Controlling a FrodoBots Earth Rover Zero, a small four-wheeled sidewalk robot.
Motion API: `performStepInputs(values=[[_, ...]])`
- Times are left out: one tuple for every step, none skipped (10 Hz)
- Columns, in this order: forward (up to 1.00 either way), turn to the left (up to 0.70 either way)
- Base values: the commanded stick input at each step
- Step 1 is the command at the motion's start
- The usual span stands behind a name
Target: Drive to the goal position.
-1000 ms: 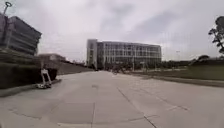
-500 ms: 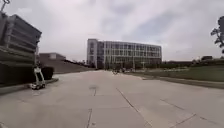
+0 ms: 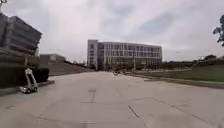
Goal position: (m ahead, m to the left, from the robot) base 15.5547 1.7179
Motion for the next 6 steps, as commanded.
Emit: performStepInputs(values=[[1.00,0.00],[1.00,0.00],[1.00,0.00],[1.00,0.00],[1.00,0.00],[1.00,0.00]])
